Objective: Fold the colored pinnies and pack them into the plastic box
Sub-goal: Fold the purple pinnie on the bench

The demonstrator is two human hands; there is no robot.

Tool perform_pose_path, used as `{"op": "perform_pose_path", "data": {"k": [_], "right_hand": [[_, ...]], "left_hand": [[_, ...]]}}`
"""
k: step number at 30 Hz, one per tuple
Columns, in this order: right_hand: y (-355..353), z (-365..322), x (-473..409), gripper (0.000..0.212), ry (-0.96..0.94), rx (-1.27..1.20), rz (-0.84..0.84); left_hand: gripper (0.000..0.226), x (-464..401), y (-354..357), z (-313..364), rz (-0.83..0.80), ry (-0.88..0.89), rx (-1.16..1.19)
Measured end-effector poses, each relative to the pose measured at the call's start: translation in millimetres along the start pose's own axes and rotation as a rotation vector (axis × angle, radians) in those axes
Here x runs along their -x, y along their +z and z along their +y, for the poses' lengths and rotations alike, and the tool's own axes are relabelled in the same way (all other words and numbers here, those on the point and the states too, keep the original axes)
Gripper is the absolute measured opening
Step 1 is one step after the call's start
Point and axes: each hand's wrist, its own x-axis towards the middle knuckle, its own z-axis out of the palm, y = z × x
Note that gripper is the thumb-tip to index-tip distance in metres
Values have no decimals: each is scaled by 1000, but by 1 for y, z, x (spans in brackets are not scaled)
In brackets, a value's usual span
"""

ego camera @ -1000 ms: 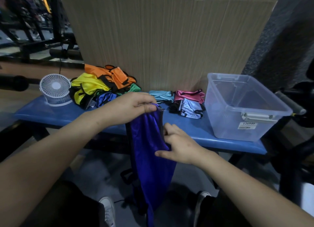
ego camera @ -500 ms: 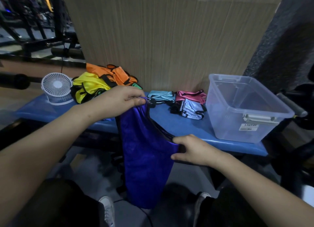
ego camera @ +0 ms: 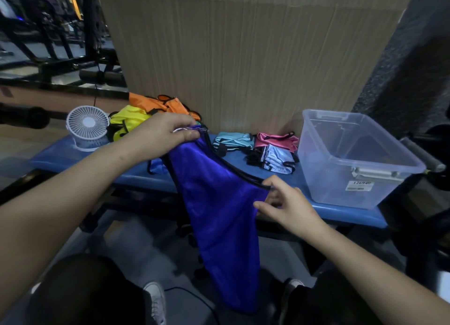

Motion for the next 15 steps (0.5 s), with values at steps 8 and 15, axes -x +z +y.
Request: {"op": "perform_pose_path", "data": {"k": [8,15], "right_hand": [[-16,-5,-19,20,-148,209,140],[-20,-26,-29,28,143,55,64]], "left_hand": [[12,-7,-12,17,128,-9,-71],[11,-6,-28,33,173,8,-90]]}}
